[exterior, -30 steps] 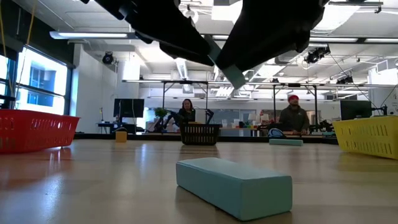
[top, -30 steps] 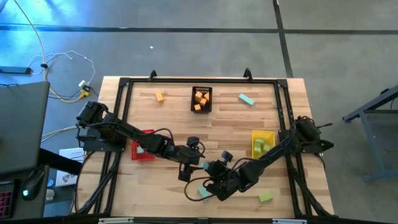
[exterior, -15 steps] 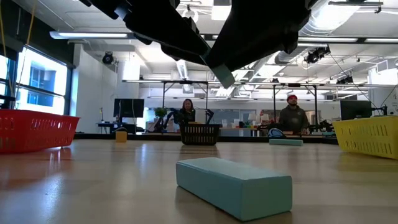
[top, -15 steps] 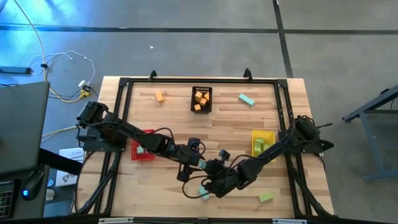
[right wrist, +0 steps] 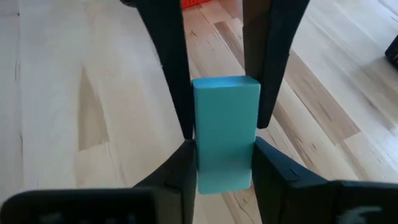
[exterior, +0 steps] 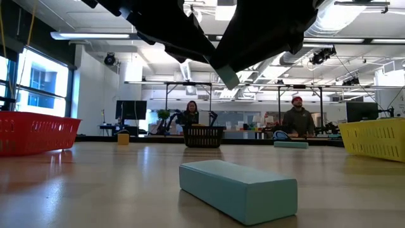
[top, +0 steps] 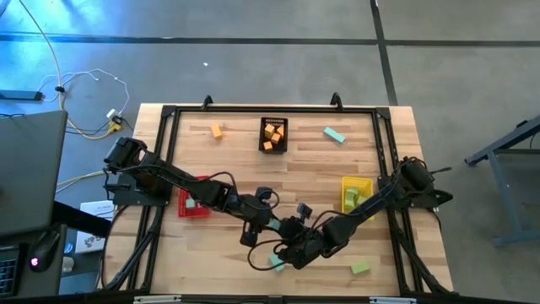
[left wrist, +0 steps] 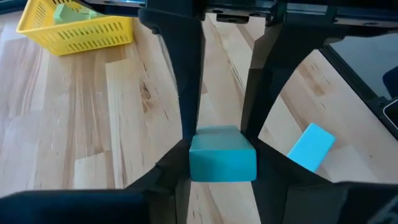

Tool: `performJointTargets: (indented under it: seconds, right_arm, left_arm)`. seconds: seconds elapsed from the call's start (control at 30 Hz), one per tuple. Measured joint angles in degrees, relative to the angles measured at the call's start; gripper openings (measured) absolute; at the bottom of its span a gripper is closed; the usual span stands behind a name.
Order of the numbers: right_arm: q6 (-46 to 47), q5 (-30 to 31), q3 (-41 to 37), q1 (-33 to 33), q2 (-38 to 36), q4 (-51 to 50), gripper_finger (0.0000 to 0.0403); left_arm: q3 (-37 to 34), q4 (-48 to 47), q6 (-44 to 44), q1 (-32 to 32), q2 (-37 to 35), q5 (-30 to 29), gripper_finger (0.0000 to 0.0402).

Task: Sort & place blocks by color
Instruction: Put the blue block into the red bin

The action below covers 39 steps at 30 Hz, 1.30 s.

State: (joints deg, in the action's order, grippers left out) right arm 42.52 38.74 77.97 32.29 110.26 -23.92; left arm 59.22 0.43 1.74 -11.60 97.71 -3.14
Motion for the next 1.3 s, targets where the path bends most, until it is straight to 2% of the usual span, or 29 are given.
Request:
performJointTargets:
  seconds: [0.2, 0.33, 0.53, 0.83, 1.1, 1.3]
  right_arm:
    - [0.70, 0.02, -0.04, -0.04, 0.00, 0.24, 0.0178]
    - [1.14, 0.04, -0.04, -0.07, 0.00, 0.17, 0.0205]
    - [0.97, 1.14, -0.04, -0.07, 0.00, -0.33, 0.0208]
    - [-0.43, 1.44, -0.04, -1.76, 0.00, -0.66, 0.0210]
    - [-1.00, 0.23, -0.04, -3.64, 0.00, -1.57, 0.0210]
    - [-2.00, 0.08, -0.04, -4.80, 0.01, -2.03, 0.0210]
  left_arm:
    - [-0.01, -2.45, 0.48, -0.09, 0.00, -1.19, 0.0103]
    - [-0.04, -10.51, 0.05, -0.55, -0.65, -5.86, 0.0105]
    - [-0.04, -26.73, -3.76, -3.04, -5.49, -13.88, 0.0104]
    - [-0.04, -50.51, -16.40, -8.48, -16.46, -19.05, 0.0108]
    - [-0.32, -68.16, -34.11, -12.48, -23.68, -17.89, 0.0110]
    - [-4.96, -71.90, -44.24, -15.53, -24.45, -12.74, 0.0105]
